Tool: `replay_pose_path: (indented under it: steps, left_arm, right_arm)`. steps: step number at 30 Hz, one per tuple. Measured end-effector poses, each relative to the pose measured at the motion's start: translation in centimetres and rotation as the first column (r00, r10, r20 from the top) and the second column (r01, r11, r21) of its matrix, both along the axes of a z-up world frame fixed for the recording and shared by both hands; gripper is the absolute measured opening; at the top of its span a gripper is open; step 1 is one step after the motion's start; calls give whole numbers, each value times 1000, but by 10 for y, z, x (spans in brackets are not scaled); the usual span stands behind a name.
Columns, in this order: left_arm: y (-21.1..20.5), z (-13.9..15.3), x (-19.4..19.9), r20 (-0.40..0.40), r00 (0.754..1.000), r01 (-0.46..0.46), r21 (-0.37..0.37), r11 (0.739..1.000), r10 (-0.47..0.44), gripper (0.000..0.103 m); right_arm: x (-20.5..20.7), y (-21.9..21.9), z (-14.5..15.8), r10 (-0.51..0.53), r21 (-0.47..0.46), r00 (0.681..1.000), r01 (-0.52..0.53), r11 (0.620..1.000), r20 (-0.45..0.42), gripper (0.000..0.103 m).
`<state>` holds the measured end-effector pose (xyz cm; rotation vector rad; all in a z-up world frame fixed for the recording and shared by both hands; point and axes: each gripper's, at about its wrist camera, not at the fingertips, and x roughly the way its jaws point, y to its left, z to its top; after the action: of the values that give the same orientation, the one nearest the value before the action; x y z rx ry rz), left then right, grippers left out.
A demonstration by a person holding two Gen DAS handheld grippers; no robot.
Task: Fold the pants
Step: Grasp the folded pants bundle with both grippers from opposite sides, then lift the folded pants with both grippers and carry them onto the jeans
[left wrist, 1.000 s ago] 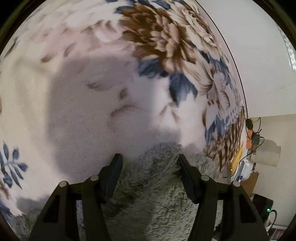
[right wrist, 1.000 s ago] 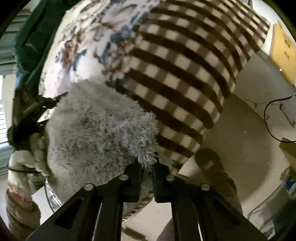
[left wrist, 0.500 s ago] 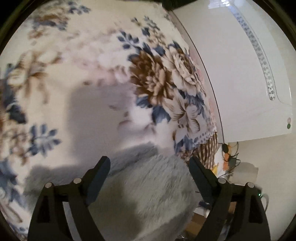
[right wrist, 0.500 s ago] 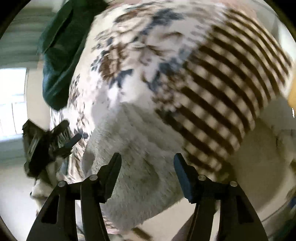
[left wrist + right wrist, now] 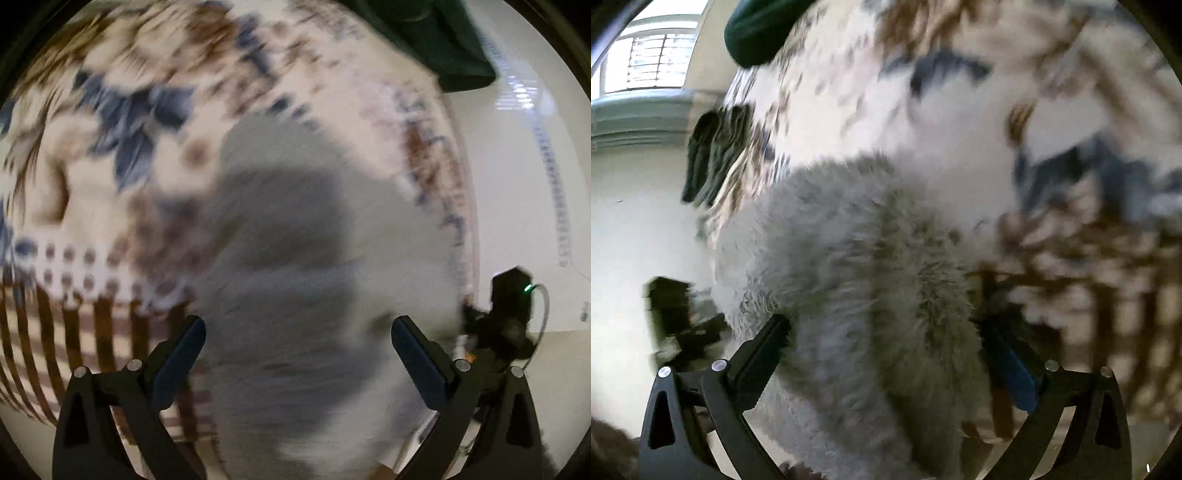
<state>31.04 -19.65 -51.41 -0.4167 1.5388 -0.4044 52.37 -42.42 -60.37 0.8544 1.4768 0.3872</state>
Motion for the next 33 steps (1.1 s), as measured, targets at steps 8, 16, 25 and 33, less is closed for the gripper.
replay_pose_path:
  steps: [8,16,25,33]
  left_arm:
    - [20,-51,2,-109,989,-116,-180,977,98,103]
    - [11,-33,17,-62,997,-64,-243,968,50,65]
    - [23,8,20,-39,999,-47,-268,962,38,53]
    - [62,98,50,31,995,-77,-291,954,90,53]
  right_arm:
    - [8,6,-37,70,128,995,-60,990,-70,103]
    - [9,16,-28,11,135,1000,-8,991,-22,56]
    - [-13,18,28,-43,137,999,42,990,1,50]
    - [30,70,130,5,152,995,-20,988,99,50]
